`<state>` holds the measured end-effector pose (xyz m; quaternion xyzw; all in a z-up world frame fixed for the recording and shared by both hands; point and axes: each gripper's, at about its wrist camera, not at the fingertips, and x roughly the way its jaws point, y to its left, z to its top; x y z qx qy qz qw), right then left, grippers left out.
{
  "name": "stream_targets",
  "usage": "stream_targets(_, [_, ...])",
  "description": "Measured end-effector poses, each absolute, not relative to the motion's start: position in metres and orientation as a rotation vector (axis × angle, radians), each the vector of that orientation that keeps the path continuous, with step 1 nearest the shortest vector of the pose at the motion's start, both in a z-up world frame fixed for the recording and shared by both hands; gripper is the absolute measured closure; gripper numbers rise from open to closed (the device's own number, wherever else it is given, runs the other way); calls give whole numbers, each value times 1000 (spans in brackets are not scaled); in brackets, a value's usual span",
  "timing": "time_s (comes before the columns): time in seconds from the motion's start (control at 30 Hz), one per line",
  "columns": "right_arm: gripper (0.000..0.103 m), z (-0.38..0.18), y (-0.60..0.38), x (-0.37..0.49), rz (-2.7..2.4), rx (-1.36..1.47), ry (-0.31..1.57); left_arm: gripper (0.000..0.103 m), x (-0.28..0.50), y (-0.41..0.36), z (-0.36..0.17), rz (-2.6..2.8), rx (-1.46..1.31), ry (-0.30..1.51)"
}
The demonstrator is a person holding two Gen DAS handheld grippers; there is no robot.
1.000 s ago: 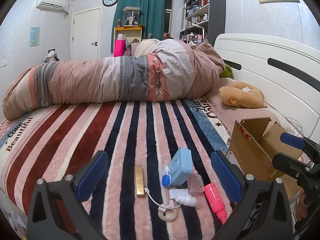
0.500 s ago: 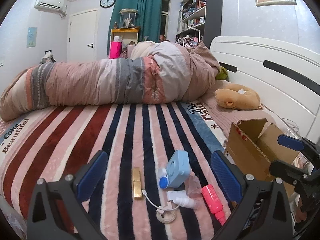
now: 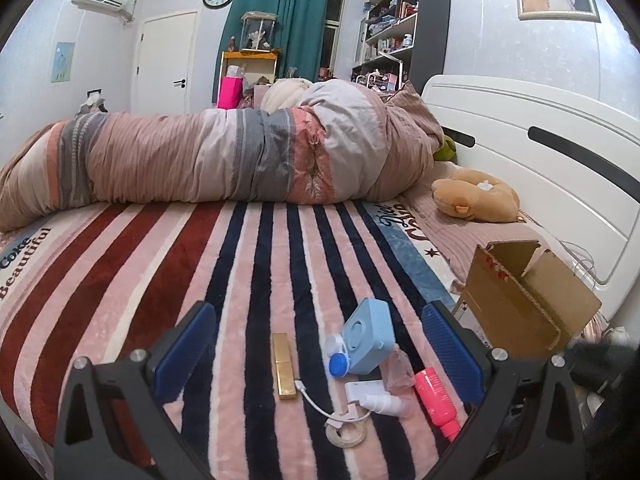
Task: Organize rigid objects
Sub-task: 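Lower the right tool onto the pink spray bottle and grasp it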
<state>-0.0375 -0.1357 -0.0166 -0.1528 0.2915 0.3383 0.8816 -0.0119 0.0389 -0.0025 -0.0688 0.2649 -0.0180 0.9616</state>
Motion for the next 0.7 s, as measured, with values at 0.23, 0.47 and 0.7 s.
stream_targets(0.23, [64,-78,-130,0,620,-301,802,0,-11,47,-9,-46,-154,553])
stream_targets(0.47, [66,-92,-147,28,528,-311,831,0,-8,46,-14,-52,-146,574])
stream_targets(0.7, [66,-107,-157,59,496,-272,913,0,-6,44,-17,-55,-138,582])
